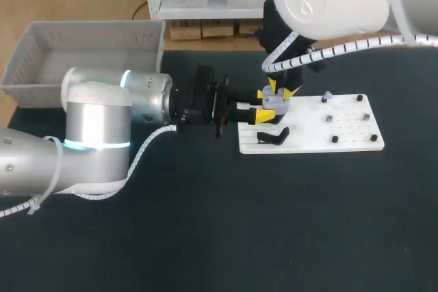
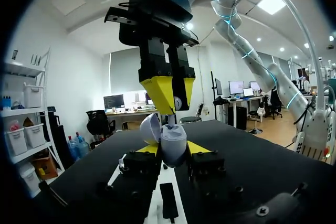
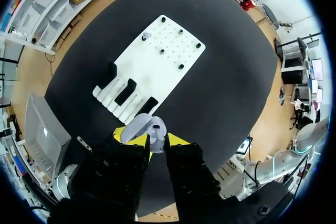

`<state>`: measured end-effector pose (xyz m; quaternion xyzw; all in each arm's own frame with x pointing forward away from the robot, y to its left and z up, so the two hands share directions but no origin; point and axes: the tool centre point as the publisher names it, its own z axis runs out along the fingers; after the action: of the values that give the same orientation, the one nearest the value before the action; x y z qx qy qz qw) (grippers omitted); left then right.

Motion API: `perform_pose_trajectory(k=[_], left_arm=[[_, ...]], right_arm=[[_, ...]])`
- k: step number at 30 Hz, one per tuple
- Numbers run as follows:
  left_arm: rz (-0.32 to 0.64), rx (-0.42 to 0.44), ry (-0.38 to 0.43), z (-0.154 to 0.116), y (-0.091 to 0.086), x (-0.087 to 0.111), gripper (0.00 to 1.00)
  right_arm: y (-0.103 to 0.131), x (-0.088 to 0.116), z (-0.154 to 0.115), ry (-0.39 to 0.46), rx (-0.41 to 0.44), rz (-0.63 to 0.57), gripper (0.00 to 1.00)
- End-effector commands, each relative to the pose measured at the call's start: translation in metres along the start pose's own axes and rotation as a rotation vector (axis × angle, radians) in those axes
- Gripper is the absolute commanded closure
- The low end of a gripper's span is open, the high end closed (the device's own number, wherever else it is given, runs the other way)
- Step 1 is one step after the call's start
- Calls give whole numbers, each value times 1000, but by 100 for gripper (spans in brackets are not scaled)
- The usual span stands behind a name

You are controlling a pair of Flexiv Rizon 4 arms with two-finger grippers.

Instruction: Pick up each earbud case from the left stands, insert the matching earbuds, close the lid, and place the case in the box.

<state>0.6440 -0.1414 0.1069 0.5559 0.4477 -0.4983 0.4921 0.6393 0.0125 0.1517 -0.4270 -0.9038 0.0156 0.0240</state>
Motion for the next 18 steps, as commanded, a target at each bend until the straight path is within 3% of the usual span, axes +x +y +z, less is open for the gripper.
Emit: perform_pose_trajectory(k=[1, 17, 18], left_arm=[[2, -6, -1, 0, -1, 0, 100], [2, -6, -1, 0, -1, 0, 100], [2, -6, -1, 0, -1, 0, 100]], right_arm=[[0, -2, 3, 3, -2, -1, 100], [0, -4, 9, 11, -12, -8, 100], [0, -4, 9, 13, -14, -9, 67]])
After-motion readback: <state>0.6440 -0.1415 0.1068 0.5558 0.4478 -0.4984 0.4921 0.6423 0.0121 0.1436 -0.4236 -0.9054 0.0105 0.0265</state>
